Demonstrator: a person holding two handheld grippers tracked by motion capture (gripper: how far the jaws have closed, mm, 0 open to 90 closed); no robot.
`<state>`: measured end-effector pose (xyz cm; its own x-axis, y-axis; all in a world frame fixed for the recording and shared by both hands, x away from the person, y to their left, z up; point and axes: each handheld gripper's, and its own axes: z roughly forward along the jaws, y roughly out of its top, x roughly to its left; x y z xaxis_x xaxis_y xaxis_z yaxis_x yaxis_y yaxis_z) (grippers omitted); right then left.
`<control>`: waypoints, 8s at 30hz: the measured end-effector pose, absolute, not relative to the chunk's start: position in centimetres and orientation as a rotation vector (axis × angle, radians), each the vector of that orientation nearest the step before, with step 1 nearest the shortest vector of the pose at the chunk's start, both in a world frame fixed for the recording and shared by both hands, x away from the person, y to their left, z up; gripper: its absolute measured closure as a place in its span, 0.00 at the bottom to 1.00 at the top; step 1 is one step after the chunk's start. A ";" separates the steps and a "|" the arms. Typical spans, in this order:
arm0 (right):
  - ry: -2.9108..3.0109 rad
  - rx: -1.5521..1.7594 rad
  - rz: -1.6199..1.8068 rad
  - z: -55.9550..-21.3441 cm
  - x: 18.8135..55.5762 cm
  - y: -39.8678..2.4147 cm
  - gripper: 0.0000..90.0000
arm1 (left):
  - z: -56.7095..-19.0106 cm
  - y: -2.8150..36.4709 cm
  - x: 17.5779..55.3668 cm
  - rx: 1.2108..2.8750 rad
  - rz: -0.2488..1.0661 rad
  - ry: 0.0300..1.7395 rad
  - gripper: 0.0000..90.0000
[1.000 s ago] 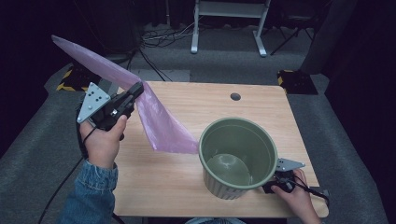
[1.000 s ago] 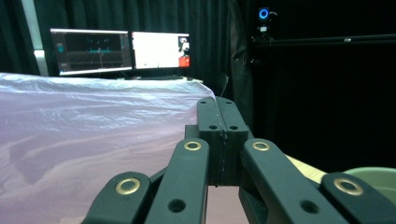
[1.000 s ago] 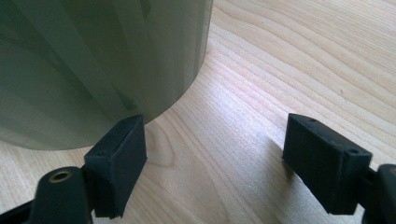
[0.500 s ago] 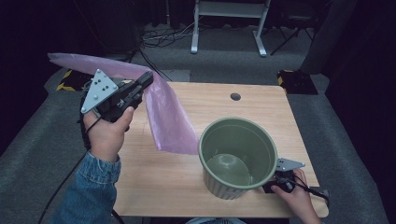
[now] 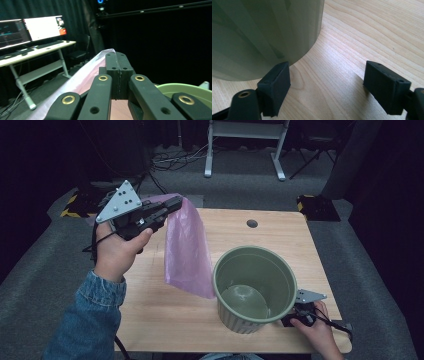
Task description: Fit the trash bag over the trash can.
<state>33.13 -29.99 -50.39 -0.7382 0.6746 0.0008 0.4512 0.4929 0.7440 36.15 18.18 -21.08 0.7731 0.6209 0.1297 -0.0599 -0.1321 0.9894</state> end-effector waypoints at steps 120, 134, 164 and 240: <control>2.261 0.985 1.341 -42.5 32.3 -35.4 0.29 | -34.3 4.4 35.4 1.895 0.195 0.220 0.95; 2.287 0.866 1.393 -36.6 34.4 -34.8 0.29 | -34.6 3.7 35.7 1.888 0.172 0.227 0.91; 2.397 0.636 1.457 -31.4 41.4 -27.8 0.27 | -34.5 4.3 35.1 1.874 0.218 0.251 0.82; 2.399 0.698 1.450 -30.0 37.8 -27.2 0.25 | -34.7 6.3 31.0 1.890 0.236 0.404 0.78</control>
<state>37.84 -27.16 -30.03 -0.8534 0.5203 0.0316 0.2698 0.3890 0.8809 30.95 6.29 -34.69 0.9211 0.3881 -0.0317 0.1623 -0.3087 0.9372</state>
